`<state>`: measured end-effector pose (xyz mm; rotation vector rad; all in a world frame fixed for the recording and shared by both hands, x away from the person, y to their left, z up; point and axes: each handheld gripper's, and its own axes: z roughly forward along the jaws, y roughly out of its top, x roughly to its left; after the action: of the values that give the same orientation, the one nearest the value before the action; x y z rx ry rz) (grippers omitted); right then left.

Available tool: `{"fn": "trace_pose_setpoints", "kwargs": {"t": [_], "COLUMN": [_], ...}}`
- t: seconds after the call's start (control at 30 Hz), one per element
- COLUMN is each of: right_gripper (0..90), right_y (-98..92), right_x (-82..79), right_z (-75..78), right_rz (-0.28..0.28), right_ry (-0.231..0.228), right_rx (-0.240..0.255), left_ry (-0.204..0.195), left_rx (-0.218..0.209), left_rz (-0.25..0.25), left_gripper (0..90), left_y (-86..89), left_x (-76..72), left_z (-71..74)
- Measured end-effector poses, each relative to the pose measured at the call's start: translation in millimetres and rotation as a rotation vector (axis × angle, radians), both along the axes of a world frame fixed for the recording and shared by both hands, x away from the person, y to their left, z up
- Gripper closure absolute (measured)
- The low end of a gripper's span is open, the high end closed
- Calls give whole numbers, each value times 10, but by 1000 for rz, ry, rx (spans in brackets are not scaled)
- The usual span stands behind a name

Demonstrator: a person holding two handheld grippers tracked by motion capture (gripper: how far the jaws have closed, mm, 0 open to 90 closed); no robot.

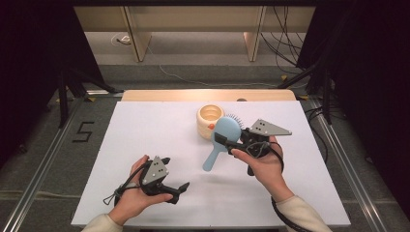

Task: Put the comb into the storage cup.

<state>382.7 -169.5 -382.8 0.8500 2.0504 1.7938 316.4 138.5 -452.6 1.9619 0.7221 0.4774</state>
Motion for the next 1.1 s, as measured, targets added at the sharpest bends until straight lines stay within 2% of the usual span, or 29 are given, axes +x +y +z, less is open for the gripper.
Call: {"fn": "trace_pose_setpoints", "kwargs": {"t": [0.37, 0.67, 1.1], "right_gripper": [507, 507, 507], "right_y": [-71, -90, -135], "right_x": [44, 85, 147], "right_z": [110, 159, 244], "right_rz": [-22, -34, -53], "right_ry": [-24, -29, -45], "right_rx": [4, 0, 9], "left_ry": [-43, -46, -49], "left_rx": [-31, -46, -41], "left_rz": [46, 54, 58], "left_gripper": [0, 0, 0], "left_y": [173, 196, 201], "left_x": [2, 33, 63], "left_z": [-19, -57, -85]}}
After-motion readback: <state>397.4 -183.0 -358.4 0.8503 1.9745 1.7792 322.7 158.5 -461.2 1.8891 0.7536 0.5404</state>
